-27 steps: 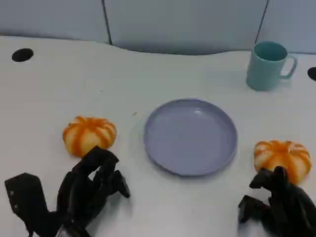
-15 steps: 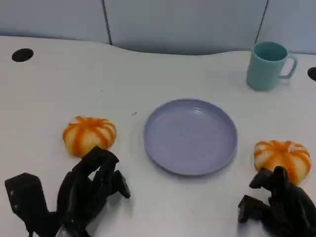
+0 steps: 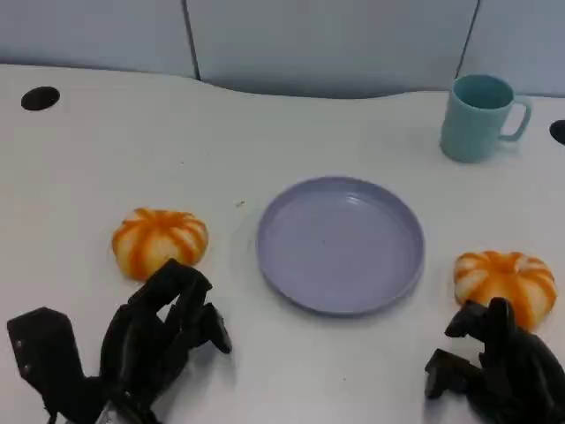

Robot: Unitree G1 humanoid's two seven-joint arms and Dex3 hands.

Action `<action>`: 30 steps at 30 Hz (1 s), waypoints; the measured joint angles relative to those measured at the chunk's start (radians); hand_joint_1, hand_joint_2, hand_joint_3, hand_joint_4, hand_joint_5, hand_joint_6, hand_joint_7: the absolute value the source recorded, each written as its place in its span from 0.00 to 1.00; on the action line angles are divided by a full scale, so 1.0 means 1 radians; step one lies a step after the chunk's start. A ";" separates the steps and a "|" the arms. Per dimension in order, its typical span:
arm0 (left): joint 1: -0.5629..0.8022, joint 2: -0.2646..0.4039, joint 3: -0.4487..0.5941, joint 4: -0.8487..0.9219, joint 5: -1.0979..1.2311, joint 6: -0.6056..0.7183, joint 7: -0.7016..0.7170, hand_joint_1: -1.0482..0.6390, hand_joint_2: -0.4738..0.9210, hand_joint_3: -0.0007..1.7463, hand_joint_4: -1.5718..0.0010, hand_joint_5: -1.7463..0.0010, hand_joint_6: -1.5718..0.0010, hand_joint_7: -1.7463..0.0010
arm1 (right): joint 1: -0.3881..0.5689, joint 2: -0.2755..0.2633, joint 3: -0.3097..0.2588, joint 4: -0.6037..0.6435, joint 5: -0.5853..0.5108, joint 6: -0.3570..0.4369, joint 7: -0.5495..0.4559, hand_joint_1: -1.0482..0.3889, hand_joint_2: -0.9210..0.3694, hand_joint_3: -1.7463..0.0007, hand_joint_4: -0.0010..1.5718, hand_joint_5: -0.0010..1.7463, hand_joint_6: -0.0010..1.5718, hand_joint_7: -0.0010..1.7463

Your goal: Grasp the bread from the table and place it into the plate.

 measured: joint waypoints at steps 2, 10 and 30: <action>0.000 0.000 0.000 0.000 0.000 0.000 0.000 0.34 1.00 0.18 0.42 0.00 0.57 0.00 | 0.000 0.000 0.000 0.000 0.000 0.000 0.000 0.41 0.00 0.70 0.74 0.77 0.65 0.71; -0.027 0.041 0.002 0.032 0.025 -0.153 -0.076 0.30 1.00 0.15 0.64 0.18 0.68 0.56 | -0.003 0.006 0.001 0.004 -0.003 -0.006 -0.003 0.41 0.00 0.72 0.74 0.78 0.65 0.70; -0.106 0.438 -0.211 -0.157 1.028 -0.572 0.481 0.21 1.00 0.06 0.89 0.84 0.82 1.00 | -0.021 0.020 0.013 0.012 -0.018 -0.006 -0.020 0.42 0.00 0.71 0.76 0.74 0.68 0.66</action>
